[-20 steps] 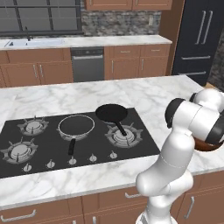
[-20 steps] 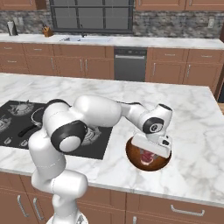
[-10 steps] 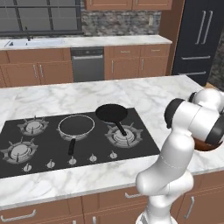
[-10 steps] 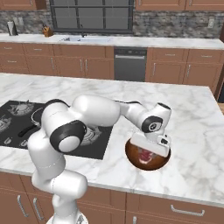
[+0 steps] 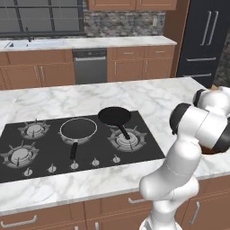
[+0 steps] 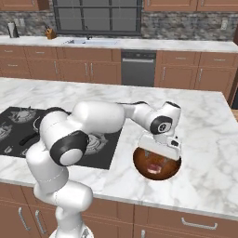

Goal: Place one of the steaks on the plate and the other in the bowl. Then place the bowl in the fridge.

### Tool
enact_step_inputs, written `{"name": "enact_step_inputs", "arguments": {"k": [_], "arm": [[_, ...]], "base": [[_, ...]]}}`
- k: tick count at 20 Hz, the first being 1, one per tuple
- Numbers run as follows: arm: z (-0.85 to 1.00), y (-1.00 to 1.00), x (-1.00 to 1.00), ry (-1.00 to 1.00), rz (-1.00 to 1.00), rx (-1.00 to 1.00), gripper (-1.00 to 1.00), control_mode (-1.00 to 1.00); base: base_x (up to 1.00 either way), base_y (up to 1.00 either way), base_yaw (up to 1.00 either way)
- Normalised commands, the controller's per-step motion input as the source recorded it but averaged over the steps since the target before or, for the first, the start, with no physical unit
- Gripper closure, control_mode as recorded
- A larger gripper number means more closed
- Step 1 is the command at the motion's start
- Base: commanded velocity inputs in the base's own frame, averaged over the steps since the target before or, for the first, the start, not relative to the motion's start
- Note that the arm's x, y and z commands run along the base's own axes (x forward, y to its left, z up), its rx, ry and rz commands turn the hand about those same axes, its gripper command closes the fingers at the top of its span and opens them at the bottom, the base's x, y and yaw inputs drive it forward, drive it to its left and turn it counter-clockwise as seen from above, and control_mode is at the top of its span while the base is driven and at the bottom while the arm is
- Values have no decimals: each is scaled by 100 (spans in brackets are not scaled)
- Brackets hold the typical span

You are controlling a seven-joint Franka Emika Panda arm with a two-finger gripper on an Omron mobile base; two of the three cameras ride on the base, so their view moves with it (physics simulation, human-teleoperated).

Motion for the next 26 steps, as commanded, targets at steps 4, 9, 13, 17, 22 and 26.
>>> {"name": "enact_step_inputs", "arguments": {"k": [4, 9, 13, 17, 22, 26], "arm": [[78, -11, -22, 3, -7, -2, -100, -100], [40, -40, -85, -6, -14, 0, -100, -100], [37, -27, -85, -7, -14, -6, -100, -100], [2, -41, -4, 3, -19, 11, -100, -100], [4, -46, 7, -20, -7, 12, -100, -100], [-3, -23, 50, -3, -24, 1, -100, -100]], "base": [[0, 0, 0], [0, 0, 0], [0, 0, 0], [0, 0, 0], [0, 0, 0], [0, 0, 0]]}}
